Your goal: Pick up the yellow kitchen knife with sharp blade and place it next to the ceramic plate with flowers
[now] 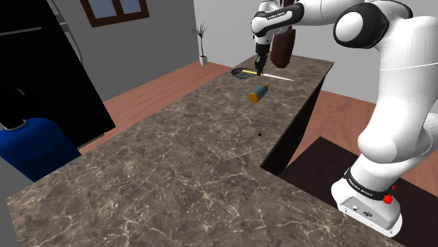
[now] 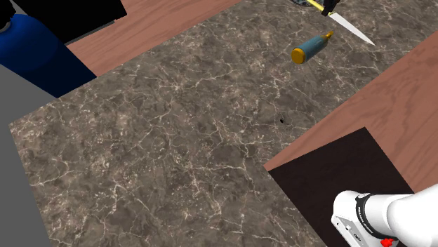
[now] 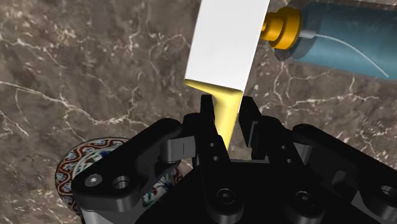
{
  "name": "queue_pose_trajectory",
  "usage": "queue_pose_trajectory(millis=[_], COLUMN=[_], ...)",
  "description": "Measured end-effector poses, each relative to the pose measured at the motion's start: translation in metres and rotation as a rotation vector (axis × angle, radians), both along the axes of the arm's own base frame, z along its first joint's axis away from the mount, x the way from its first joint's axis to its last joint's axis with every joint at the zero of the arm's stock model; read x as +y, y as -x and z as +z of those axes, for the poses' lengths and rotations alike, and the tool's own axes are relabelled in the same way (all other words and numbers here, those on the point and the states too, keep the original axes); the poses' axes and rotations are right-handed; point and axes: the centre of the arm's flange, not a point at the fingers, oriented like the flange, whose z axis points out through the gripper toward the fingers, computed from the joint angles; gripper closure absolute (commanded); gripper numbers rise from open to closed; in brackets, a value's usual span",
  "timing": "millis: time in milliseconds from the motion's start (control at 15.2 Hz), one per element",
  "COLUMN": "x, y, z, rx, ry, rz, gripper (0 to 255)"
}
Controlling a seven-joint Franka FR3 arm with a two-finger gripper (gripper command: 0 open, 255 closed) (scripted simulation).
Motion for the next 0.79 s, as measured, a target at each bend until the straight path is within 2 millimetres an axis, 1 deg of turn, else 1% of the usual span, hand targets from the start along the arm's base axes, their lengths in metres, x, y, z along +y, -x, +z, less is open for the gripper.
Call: queue_pose_trajectory(millis=[792], x=[-0.002], y=[0.000], z=[-0.060], rx=[-0.006], ry=[0.003], rz=[-0.001], gripper=[255])
